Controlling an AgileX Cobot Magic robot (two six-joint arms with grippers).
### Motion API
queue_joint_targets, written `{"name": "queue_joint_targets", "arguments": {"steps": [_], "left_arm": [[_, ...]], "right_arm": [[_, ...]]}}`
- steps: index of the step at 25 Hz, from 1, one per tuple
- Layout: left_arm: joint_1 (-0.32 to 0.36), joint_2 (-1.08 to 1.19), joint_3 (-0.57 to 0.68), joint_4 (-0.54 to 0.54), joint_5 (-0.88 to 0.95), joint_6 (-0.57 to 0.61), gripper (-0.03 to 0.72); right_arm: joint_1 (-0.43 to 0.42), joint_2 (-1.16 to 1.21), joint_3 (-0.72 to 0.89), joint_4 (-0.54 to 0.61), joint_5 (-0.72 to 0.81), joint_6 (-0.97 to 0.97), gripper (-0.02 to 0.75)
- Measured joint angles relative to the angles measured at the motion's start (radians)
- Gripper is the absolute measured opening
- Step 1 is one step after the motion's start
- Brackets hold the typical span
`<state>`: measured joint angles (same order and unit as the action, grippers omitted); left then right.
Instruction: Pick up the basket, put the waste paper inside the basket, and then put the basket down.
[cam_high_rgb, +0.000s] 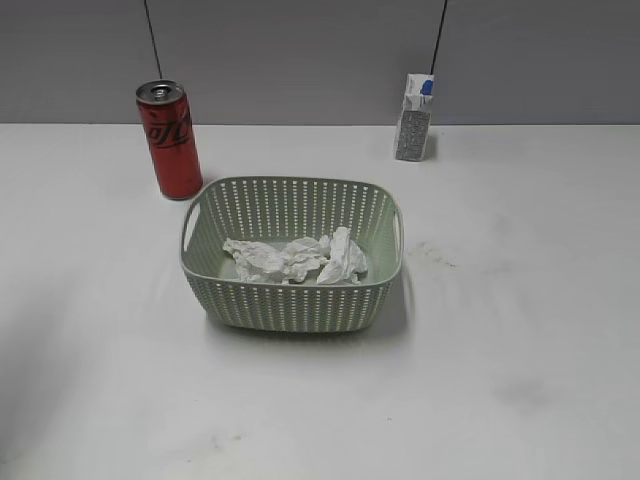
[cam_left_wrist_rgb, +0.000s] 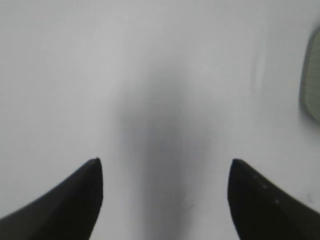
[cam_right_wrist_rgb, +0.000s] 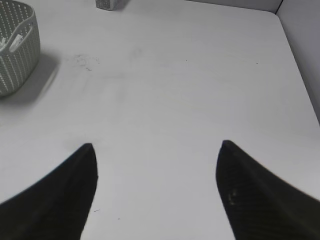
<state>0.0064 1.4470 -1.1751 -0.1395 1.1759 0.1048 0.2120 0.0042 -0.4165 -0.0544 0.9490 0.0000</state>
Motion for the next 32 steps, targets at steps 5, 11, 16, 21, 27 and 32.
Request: {"name": "queue_joint_targets", "arguments": {"steps": [5,11,16,21,27,32], "left_arm": [[0.0,-0.163,0.226,-0.004,-0.096,0.001,0.59],[0.0,-0.358,0.453,-0.008,-0.151,0.002,0.59],[0.0,-0.549,0.605,-0.009,-0.157,0.002,0.59],[0.0,-0.789,0.661,-0.009,-0.158,0.002,0.59],[0.0,-1.155,0.663,0.016,-0.159,0.002,0.589],[0.0,-1.386,0.665,0.032,-0.157,0.003,0.587]], "right_arm": [[0.0,0.0,0.0,0.0,0.0,0.0,0.561],[0.0,0.0,0.0,0.0,0.0,0.0,0.561],[0.0,0.0,0.0,0.0,0.0,0.0,0.561],[0.0,0.0,0.0,0.0,0.0,0.0,0.561],[0.0,0.0,0.0,0.0,0.0,0.0,0.561],[0.0,0.0,0.0,0.0,0.0,0.0,0.56]]}}
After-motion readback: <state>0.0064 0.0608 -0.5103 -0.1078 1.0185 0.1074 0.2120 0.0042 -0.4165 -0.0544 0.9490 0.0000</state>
